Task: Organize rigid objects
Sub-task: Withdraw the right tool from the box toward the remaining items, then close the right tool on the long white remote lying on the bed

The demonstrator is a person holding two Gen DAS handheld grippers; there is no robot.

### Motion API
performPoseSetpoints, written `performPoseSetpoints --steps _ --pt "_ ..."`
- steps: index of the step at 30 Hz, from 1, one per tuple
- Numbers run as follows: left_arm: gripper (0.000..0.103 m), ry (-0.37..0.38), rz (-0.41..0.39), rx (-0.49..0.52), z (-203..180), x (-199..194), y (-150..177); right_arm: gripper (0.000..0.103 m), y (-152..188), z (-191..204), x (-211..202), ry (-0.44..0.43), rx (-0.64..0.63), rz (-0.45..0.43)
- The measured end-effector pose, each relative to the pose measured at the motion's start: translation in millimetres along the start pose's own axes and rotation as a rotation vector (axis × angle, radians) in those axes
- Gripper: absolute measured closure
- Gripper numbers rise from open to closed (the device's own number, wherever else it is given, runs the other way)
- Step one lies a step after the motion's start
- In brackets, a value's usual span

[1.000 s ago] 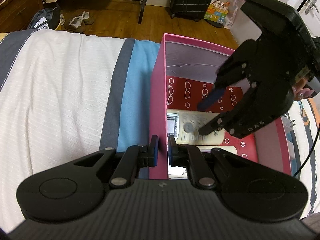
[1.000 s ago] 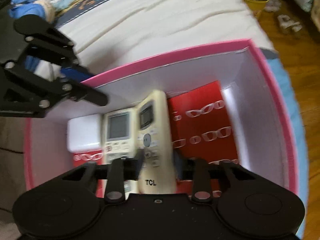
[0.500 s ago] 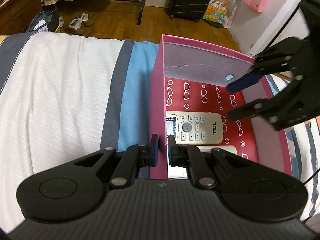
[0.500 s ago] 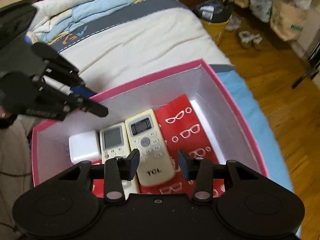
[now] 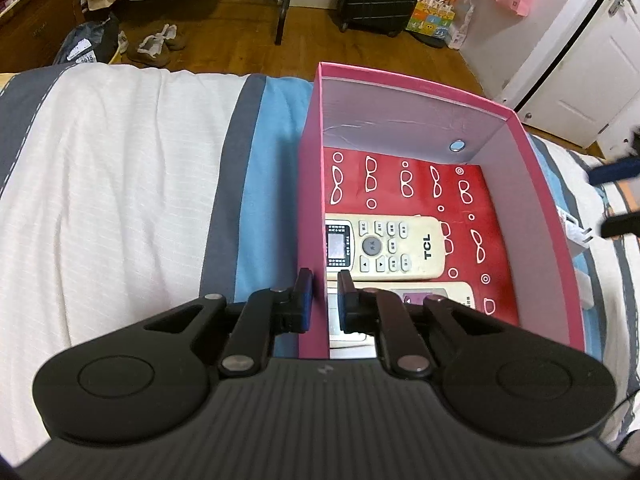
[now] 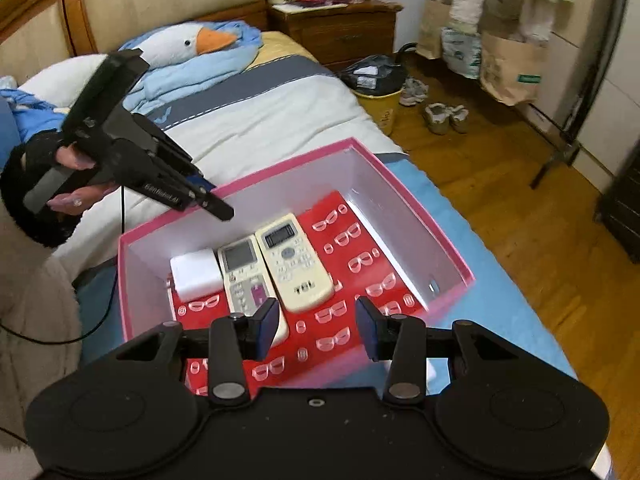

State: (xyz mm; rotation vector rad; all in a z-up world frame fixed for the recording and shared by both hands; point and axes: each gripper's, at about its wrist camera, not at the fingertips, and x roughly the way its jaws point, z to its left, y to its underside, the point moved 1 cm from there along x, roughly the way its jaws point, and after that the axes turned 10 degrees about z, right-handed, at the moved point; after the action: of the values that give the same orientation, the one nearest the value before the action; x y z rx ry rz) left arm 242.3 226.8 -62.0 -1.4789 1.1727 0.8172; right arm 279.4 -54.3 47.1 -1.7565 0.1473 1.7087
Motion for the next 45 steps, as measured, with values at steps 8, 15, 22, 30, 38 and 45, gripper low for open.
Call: performPoseSetpoints --steps 8,15,22,30,38,45 --pt "0.093 -0.038 0.029 -0.012 -5.6 9.1 -1.2 0.056 91.2 -2.5 2.3 0.1 0.21 -0.022" --pt "0.093 -0.063 0.03 -0.011 -10.1 8.0 -1.5 0.056 134.5 6.3 21.9 0.181 0.274 -0.013" --pt "0.093 -0.061 0.035 -0.026 -9.2 8.7 -1.3 0.056 151.6 11.1 54.6 0.275 0.254 0.053" --pt "0.093 -0.071 0.036 -0.026 -10.1 8.6 -1.2 0.056 157.2 12.8 71.1 0.33 0.229 0.105" --pt "0.093 -0.07 0.037 -0.033 -10.7 9.1 -0.9 0.047 161.5 6.8 81.0 0.391 0.233 0.105" --pt "0.093 -0.072 0.038 -0.036 -11.2 7.4 -0.6 0.057 147.9 3.4 85.1 0.367 0.264 0.104"
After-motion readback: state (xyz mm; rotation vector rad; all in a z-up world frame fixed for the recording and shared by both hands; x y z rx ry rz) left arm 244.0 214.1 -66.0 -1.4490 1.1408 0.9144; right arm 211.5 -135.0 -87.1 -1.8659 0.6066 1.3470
